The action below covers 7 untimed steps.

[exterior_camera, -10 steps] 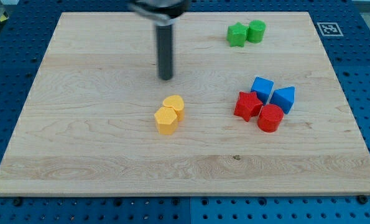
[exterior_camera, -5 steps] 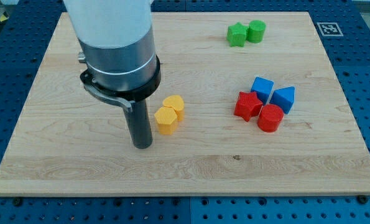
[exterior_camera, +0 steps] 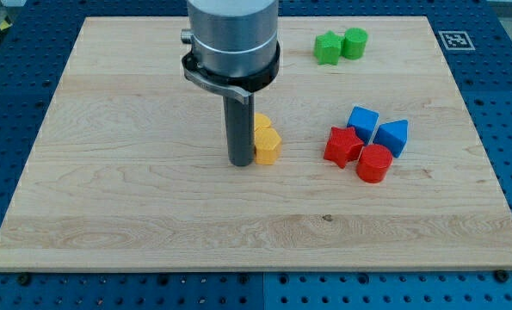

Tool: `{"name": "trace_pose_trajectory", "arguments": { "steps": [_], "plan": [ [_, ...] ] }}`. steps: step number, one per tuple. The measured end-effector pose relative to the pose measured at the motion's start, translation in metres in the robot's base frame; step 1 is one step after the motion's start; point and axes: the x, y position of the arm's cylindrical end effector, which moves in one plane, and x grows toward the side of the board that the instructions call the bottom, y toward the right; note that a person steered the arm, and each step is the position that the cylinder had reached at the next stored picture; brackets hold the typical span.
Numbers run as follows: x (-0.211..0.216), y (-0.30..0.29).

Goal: Move the yellow heart closer to the green star

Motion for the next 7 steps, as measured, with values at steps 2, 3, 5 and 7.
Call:
{"name": "trace_pose_trajectory", "arguments": {
  "steps": [2,3,5,7],
  "plan": [
    [-0.023,0.012],
    [-0.038,0.029],
    [-0.082,0.042],
    [-0.103,0.098]
  ]
}}
